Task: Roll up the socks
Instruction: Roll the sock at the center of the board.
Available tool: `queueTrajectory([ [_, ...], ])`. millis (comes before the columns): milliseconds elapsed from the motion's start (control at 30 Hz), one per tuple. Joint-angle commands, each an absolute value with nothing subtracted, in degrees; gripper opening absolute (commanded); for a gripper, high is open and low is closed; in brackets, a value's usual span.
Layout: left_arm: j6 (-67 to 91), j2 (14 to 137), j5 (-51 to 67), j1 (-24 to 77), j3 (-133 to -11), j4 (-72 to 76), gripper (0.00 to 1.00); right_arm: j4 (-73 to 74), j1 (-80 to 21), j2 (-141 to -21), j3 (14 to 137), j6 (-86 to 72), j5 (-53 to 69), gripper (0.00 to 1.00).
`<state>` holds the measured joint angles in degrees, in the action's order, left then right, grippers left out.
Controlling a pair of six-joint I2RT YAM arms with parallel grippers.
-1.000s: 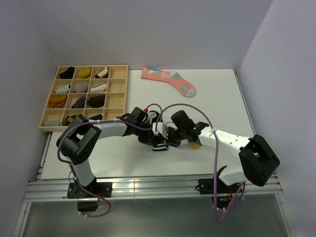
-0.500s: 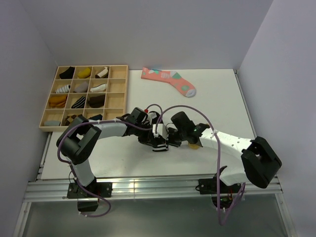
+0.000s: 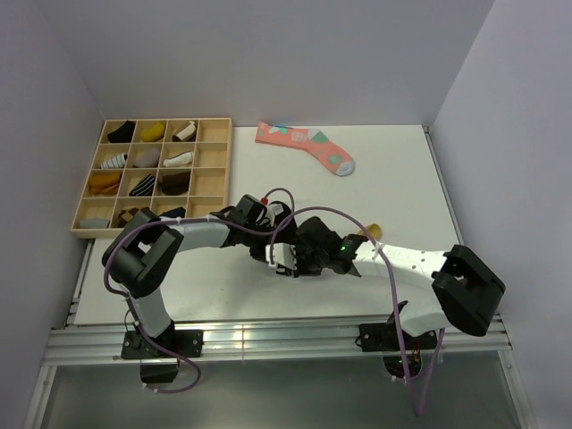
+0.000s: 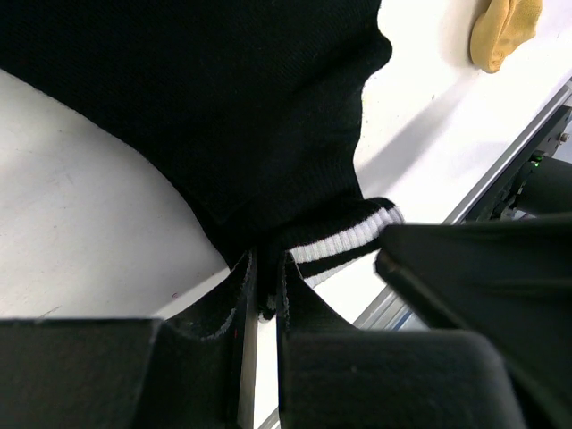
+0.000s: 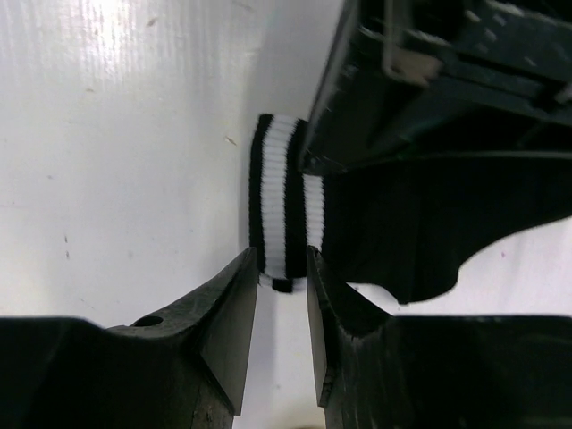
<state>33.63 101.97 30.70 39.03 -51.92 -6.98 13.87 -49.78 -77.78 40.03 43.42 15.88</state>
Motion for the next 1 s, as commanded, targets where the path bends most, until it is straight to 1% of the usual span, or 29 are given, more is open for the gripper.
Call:
queueTrajectory([
  [0,31.38,102.57,29.53,39.29,-50.45,-10.28,0.00,11.69,-52.02,-79.01,39.73,44.82,13.54,0.36],
  [233,31.55,102.92,29.79,39.29,-50.10,-9.84,0.00,10.37,-54.31,-82.52,40.51,45.09,10.64,0.37],
  [467,31.38,102.22,29.97,39.37,-50.36,-10.28,0.00,12.22,-54.58,-85.69,42.89,44.74,9.06,0.36],
  [500,31.55,102.22,30.06,39.29,-50.45,-10.28,0.00,12.13,-54.67,-86.65,43.06,44.82,8.70,0.34],
  [533,31.64,102.13,30.23,39.29,-50.45,-10.02,0.00,12.30,-54.67,-87.01,43.24,44.82,8.27,0.27],
  [600,32.60,102.04,30.85,39.29,-50.01,-8.62,0.00,13.35,-54.58,-88.24,43.68,44.56,7.99,0.19],
  [667,33.66,101.52,31.64,39.37,-49.49,-7.13,0.03,14.76,-54.49,-88.77,44.55,43.95,8.44,0.11],
  [700,35.40,101.17,31.55,39.29,-49.05,-6.25,0.04,16.51,-54.23,-88.86,44.82,43.68,9.22,0.10],
  [733,36.29,100.29,31.12,39.29,-48.26,-4.59,0.11,17.48,-54.05,-89.03,45.43,43.51,10.01,0.08],
  [767,37.26,99.76,30.68,39.29,-47.82,-3.44,0.16,18.45,-53.70,-88.60,45.70,43.16,11.15,0.06],
  [800,39.44,99.06,30.59,39.29,-46.68,-2.21,0.17,20.37,-52.66,-88.51,45.96,42.89,13.42,0.05],
  [933,44.73,94.94,28.57,39.29,-44.04,4.56,0.32,26.00,-48.45,-88.59,48.94,42.89,20.62,0.04],
  [967,45.69,94.23,28.04,39.37,-43.42,7.01,0.33,27.15,-47.73,-89.12,49.48,43.24,21.87,0.04],
])
